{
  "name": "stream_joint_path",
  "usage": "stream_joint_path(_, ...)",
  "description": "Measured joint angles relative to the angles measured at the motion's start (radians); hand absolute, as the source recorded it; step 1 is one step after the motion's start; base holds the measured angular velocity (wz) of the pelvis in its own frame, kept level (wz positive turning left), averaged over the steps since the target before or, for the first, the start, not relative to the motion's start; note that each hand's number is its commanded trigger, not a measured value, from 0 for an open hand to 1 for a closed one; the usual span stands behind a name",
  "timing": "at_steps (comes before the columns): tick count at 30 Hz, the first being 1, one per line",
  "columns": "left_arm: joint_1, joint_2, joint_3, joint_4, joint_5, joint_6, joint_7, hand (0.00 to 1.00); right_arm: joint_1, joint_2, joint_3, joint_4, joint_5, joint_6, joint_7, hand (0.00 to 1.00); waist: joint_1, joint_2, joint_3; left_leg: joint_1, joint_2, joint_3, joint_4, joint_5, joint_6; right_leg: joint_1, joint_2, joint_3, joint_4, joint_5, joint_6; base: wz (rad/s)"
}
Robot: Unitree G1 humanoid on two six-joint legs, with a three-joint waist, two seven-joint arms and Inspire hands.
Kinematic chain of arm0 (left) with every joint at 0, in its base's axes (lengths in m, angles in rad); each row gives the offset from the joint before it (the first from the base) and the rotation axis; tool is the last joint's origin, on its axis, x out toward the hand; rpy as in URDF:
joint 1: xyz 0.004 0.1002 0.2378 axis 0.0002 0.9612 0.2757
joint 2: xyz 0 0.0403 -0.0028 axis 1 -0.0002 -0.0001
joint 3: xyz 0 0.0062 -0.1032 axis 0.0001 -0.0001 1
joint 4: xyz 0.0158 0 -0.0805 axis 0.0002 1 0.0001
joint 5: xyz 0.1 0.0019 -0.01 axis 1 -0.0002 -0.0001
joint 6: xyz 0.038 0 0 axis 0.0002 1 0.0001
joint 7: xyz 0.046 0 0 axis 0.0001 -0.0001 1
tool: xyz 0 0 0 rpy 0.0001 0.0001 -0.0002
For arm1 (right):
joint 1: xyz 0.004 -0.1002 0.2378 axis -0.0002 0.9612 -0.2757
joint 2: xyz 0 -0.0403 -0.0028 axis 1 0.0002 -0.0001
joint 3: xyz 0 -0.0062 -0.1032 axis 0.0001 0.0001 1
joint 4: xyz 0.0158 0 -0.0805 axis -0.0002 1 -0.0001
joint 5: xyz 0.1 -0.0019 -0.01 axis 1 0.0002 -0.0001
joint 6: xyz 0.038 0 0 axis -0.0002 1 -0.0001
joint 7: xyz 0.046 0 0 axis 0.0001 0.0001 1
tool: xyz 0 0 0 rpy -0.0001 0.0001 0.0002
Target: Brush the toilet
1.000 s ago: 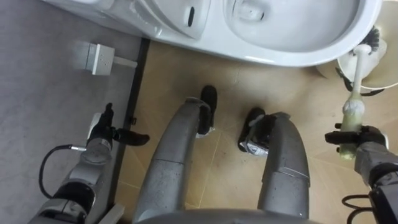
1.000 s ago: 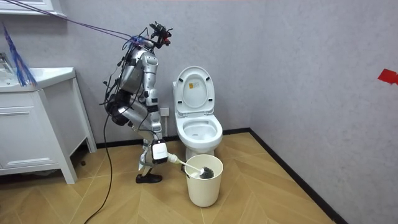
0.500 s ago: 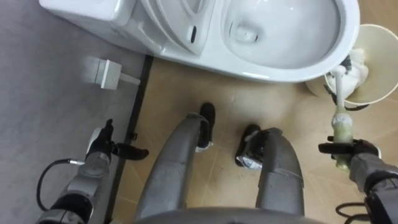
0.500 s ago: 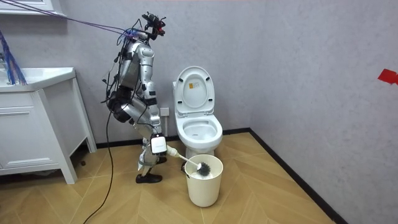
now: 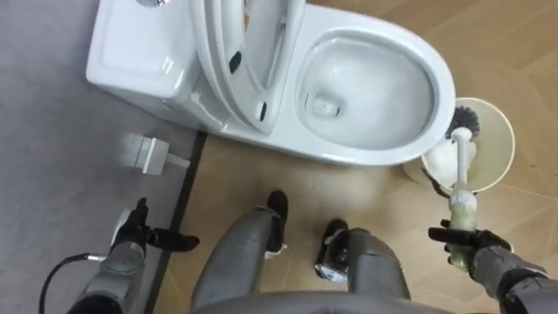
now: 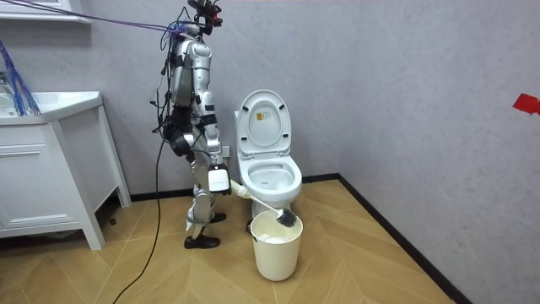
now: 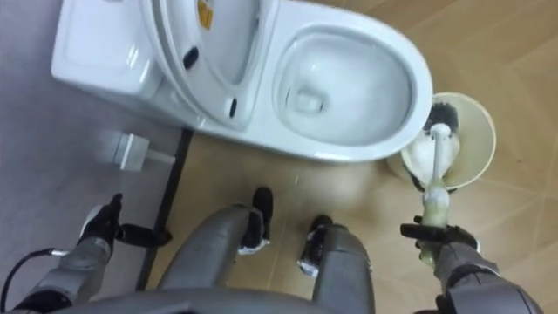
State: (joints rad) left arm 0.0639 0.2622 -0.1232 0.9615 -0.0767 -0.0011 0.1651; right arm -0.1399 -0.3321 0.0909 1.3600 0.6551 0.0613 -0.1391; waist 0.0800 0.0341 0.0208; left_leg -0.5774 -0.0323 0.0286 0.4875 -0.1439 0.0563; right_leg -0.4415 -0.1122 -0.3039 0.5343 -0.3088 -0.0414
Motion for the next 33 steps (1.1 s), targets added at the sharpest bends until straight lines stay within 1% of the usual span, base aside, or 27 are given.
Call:
stream_joint_path(1, 0.01, 0.0, 0.009, 0.0, 0.0, -0.003, 0.001, 0.0, 0.008, 0.005, -0.009, 0.001, 0.003, -0.003, -0.002, 1.0, -0.002, -0.003, -0.0013, 0.019, -0.001, 0.0, -0.01, -0.001, -0.001, 0.02, 0.001, 0.0, -0.012, 0.001, 0.001, 0.07)
stream_joint_path(3, 0.054, 0.0, 0.046, -0.005, 0.0, -0.005, 0.002, 0.0, 0.044, 0.029, -0.044, 0.0, 0.008, -0.007, 0.0, 1.0, -0.011, -0.012, -0.0085, 0.09, -0.001, -0.002, -0.043, -0.005, -0.004, 0.097, 0.01, 0.001, -0.059, 0.003, 0.006, 0.04)
stream_joint_path(4, 0.065, 0.0, 0.053, -0.005, 0.002, -0.006, 0.004, 0.0, 0.052, 0.033, -0.047, 0.0, 0.008, -0.007, 0.0, 1.0, -0.013, -0.013, -0.0096, 0.106, -0.002, -0.003, -0.048, -0.007, -0.005, 0.117, 0.011, -0.001, -0.071, 0.004, 0.006, 0.06)
stream_joint_path(6, 0.106, -0.004, 0.089, -0.019, 0.004, -0.005, 0.005, 0.0, 0.081, 0.044, -0.058, -0.001, 0.008, -0.006, 0.0, 1.0, -0.021, -0.015, -0.0108, 0.162, -0.001, -0.004, -0.066, -0.013, -0.008, 0.183, 0.018, -0.008, -0.109, 0.006, 0.01, 0.07)
stream_joint_path(7, 0.141, -0.007, 0.113, -0.051, 0.005, -0.005, 0.012, 0.0, 0.101, 0.05, -0.067, -0.01, 0.008, -0.006, 0.0, 1.0, -0.021, -0.017, -0.0156, 0.189, 0.001, -0.004, -0.074, -0.019, -0.011, 0.216, 0.023, -0.015, -0.132, 0.007, 0.011, 0.08)
stream_joint_path(8, 0.168, -0.012, 0.137, -0.087, 0.01, -0.005, 0.026, 0.0, 0.12, 0.053, -0.073, -0.014, 0.008, -0.006, 0.0, 1.0, -0.023, -0.021, -0.0233, 0.213, 0.001, -0.005, -0.082, -0.022, -0.013, 0.238, 0.025, -0.022, -0.149, 0.008, 0.011, 0.08)
stream_joint_path(9, 0.174, -0.017, 0.151, -0.103, 0.013, -0.005, 0.029, 0.0, 0.129, 0.054, -0.075, -0.014, 0.006, -0.006, 0.0, 1.0, -0.023, -0.023, -0.0239, 0.226, 0.001, -0.006, -0.087, -0.023, -0.013, 0.253, 0.025, -0.025, -0.156, 0.008, 0.011, 0.08)
stream_joint_path(11, 0.215, -0.045, 0.199, -0.162, 0.033, -0.006, 0.059, 0.0, 0.153, 0.056, -0.078, -0.014, 0.004, -0.007, 0.011, 1.0, -0.024, -0.032, -0.0207, 0.282, -0.002, -0.006, -0.111, -0.025, -0.015, 0.31, 0.026, -0.029, -0.182, 0.006, 0.013, 0.06)
stream_joint_path(12, 0.221, -0.05, 0.202, -0.174, 0.04, -0.006, 0.066, 0.0, 0.157, 0.058, -0.078, -0.014, 0.004, -0.007, 0.013, 1.0, -0.024, -0.036, -0.018, 0.292, -0.002, -0.006, -0.113, -0.026, -0.017, 0.323, 0.028, -0.03, -0.19, 0.007, 0.013, 0.07)
stream_joint_path(13, 0.229, -0.057, 0.202, -0.195, 0.071, -0.006, 0.072, 0.0, 0.164, 0.062, -0.078, -0.021, 0.004, -0.008, 0.013, 1.0, -0.022, -0.032, -0.0209, 0.307, -0.002, -0.011, -0.115, -0.028, -0.019, 0.345, 0.032, -0.033, -0.2, 0.007, 0.013, 0.11)
stream_joint_path(15, 0.237, -0.067, 0.202, -0.224, 0.115, -0.019, 0.085, 0.0, 0.176, 0.075, -0.084, -0.038, 0.004, -0.008, 0.014, 1.0, -0.023, -0.046, -0.0152, 0.334, -0.003, -0.018, -0.118, -0.031, -0.024, 0.385, 0.038, -0.043, -0.222, 0.007, 0.012, 0.12)
stream_joint_path(16, 0.244, -0.073, 0.208, -0.241, 0.123, -0.021, 0.089, 0.0, 0.18, 0.076, -0.088, -0.046, 0.001, -0.008, 0.016, 1.0, -0.022, -0.044, -0.016, 0.339, -0.001, -0.018, -0.118, -0.032, -0.026, 0.393, 0.04, -0.045, -0.229, 0.008, 0.011, 0.1)
stream_joint_path(17, 0.279, -0.089, 0.226, -0.318, 0.148, -0.022, 0.095, 0.0, 0.188, 0.077, -0.104, -0.064, -0.007, -0.009, 0.022, 1.0, -0.023, -0.047, -0.0158, 0.349, -0.001, -0.025, -0.114, -0.037, -0.028, 0.412, 0.044, -0.054, -0.241, 0.009, 0.01, 0.17)
stream_joint_path(18, 0.314, -0.096, 0.228, -0.398, 0.162, -0.033, 0.104, 0.0, 0.203, 0.077, -0.115, -0.079, -0.014, -0.016, 0.024, 1.0, -0.022, -0.052, -0.0147, 0.36, -0.002, -0.033, -0.112, -0.038, -0.03, 0.43, 0.046, -0.057, -0.25, 0.008, 0.01, 0.19)
stream_joint_path(21, 0.362, -0.096, 0.229, -0.502, 0.23, -0.062, 0.137, 0.0, 0.209, 0.076, -0.131, -0.088, -0.029, -0.044, 0.025, 1.0, -0.015, -0.063, -0.0145, 0.39, -0.003, -0.033, -0.114, -0.04, -0.032, 0.466, 0.049, -0.058, -0.267, 0.008, 0.01, 0.06)
stream_joint_path(22, 0.368, -0.096, 0.229, -0.515, 0.239, -0.068, 0.143, 0.0, 0.209, 0.076, -0.133, -0.094, -0.033, -0.048, 0.027, 1.0, -0.013, -0.063, -0.0144, 0.395, -0.003, -0.033, -0.115, -0.04, -0.032, 0.472, 0.049, -0.057, -0.269, 0.008, 0.01, 0.0)
stream_joint_path(23, 0.378, -0.098, 0.233, -0.54, 0.274, -0.074, 0.151, 0.0, 0.211, 0.076, -0.135, -0.108, -0.057, -0.058, 0.032, 1.0, -0.009, -0.062, -0.0162, 0.4, -0.009, -0.034, -0.115, -0.04, -0.032, 0.482, 0.051, -0.059, -0.278, 0.008, 0.009, 0.04)
stream_joint_path(24, 0.394, -0.105, 0.243, -0.602, 0.315, -0.074, 0.156, 0.0, 0.216, 0.076, -0.138, -0.125, -0.093, -0.064, 0.034, 1.0, -0.009, -0.064, -0.0163, 0.401, -0.01, -0.035, -0.113, -0.04, -0.032, 0.486, 0.051, -0.063, -0.279, 0.008, 0.009, 0.08)
stream_joint_path(25, 0.4, -0.108, 0.243, -0.643, 0.331, -0.074, 0.16, 0.0, 0.217, 0.076, -0.142, -0.126, -0.117, -0.069, 0.034, 1.0, -0.008, -0.066, -0.0157, 0.404, -0.01, -0.036, -0.114, -0.04, -0.032, 0.489, 0.051, -0.066, -0.28, 0.008, 0.009, 0.12)
stream_joint_path(26, 0.406, -0.109, 0.242, -0.712, 0.36, -0.09, 0.171, 0.0, 0.218, 0.076, -0.145, -0.126, -0.167, -0.072, 0.033, 1.0, 0.008, -0.072, -0.0147, 0.411, -0.013, -0.041, -0.115, -0.04, -0.032, 0.498, 0.05, -0.07, -0.281, 0.008, 0.01, 0.08)
stream_joint_path(27, 0.405, -0.109, 0.245, -0.758, 0.393, -0.118, 0.185, 0.0, 0.211, 0.076, -0.15, -0.127, -0.211, -0.073, 0.033, 1.0, 0.018, -0.076, -0.0154, 0.415, -0.014, -0.042, -0.114, -0.04, -0.032, 0.504, 0.05, -0.07, -0.281, 0.006, 0.01, 0.07)
stream_joint_path(28, 0.4, -0.107, 0.245, -0.776, 0.405, -0.129, 0.191, 0.0, 0.206, 0.075, -0.151, -0.128, -0.233, -0.073, 0.034, 1.0, 0.02, -0.077, -0.0148, 0.417, -0.014, -0.042, -0.113, -0.04, -0.032, 0.507, 0.05, -0.071, -0.282, 0.006, 0.011, 0.07)
stream_joint_path(30, 0.389, -0.105, 0.242, -0.881, 0.456, -0.137, 0.198, 0.0, 0.183, 0.075, -0.152, -0.128, -0.291, -0.093, 0.033, 1.0, 0.022, -0.083, -0.0155, 0.418, -0.015, -0.048, -0.11, -0.04, -0.032, 0.512, 0.05, -0.078, -0.282, 0.005, 0.011, 0.1)
stream_joint_path(31, 0.385, -0.104, 0.242, -0.905, 0.478, -0.141, 0.2, 0.0, 0.178, 0.075, -0.152, -0.128, -0.307, -0.098, 0.032, 1.0, 0.023, -0.085, -0.0154, 0.418, -0.015, -0.048, -0.111, -0.04, -0.032, 0.512, 0.05, -0.078, -0.282, 0.005, 0.011, 0.06)
stream_joint_path(32, 0.375, -0.099, 0.241, -0.938, 0.519, -0.158, 0.213, 0.0, 0.166, 0.075, -0.152, -0.128, -0.329, -0.104, 0.031, 1.0, 0.032, -0.088, -0.0146, 0.421, -0.014, -0.048, -0.112, -0.04, -0.032, 0.515, 0.05, -0.079, -0.281, 0.006, 0.012, 0.0)
stream_joint_path(33, 0.364, -0.095, 0.241, -0.965, 0.563, -0.166, 0.22, 0.0, 0.156, 0.075, -0.151, -0.128, -0.357, -0.108, 0.033, 1.0, 0.033, -0.09, -0.0139, 0.426, -0.013, -0.048, -0.112, -0.04, -0.032, 0.52, 0.05, -0.078, -0.281, 0.006, 0.012, 0.0)
